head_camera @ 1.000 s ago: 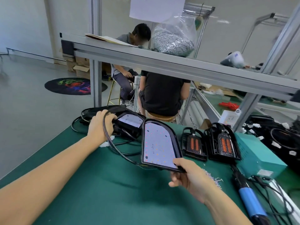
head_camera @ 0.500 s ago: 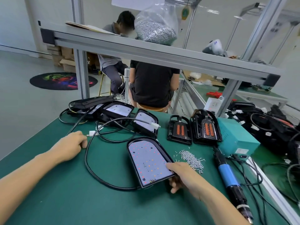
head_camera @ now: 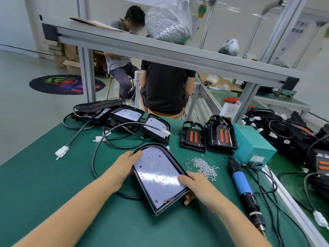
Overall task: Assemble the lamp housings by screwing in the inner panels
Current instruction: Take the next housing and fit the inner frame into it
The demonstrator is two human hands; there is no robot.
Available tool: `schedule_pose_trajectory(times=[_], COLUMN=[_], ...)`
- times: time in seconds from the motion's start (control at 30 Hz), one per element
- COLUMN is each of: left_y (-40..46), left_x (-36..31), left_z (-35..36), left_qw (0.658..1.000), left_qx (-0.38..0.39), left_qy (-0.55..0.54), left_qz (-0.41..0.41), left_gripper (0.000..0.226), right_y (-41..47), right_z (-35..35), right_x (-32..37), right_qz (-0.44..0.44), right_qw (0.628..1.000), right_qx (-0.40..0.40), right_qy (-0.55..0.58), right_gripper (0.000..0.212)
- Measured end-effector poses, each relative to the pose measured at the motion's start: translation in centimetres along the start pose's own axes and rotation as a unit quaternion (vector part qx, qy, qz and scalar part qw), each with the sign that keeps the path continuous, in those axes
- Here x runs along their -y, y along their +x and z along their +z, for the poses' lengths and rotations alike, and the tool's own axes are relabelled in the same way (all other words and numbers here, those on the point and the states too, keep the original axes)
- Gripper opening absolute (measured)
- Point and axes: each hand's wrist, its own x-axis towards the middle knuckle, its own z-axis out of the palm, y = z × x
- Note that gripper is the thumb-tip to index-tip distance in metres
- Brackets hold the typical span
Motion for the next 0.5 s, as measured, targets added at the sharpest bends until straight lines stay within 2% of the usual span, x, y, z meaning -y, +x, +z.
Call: schedule_pose_trajectory(times=[0.07,0.17,0.4,0.5], left_y=[0.4,1.0,0.9,0.8], left_x=[0.0,0.4,1.6,1.8], left_z=[0.7,1.0,0.7,0.6], left_qw=[0.989,0.968,0.947,0.941], left_qx=[0.026,0.031,0.070,0.075], left_qy=[-0.132,-0.234,-0.308,-0.325], left_qz=[-0.055,-0.090,-0.061,-0.055], left_gripper=[0.027,0.028,0.037,0.039], right_y=[0.0,0.2,0.9,1.1], right_z=[0.0,-0.1,-0.6,-1.0], right_x=[-0.2,-0.4,-0.1,0.1], right_qz=[-0.007,-0.007,-0.030,-0.024], right_qw=[1.000,1.000,0.995,0.992], right_qx=[-0.005,-0.007,0.010,-0.002], right_qy=[-0.011,-0.025,-0.091,-0.126], right_gripper=[0.024,0.026,0.026,0.036])
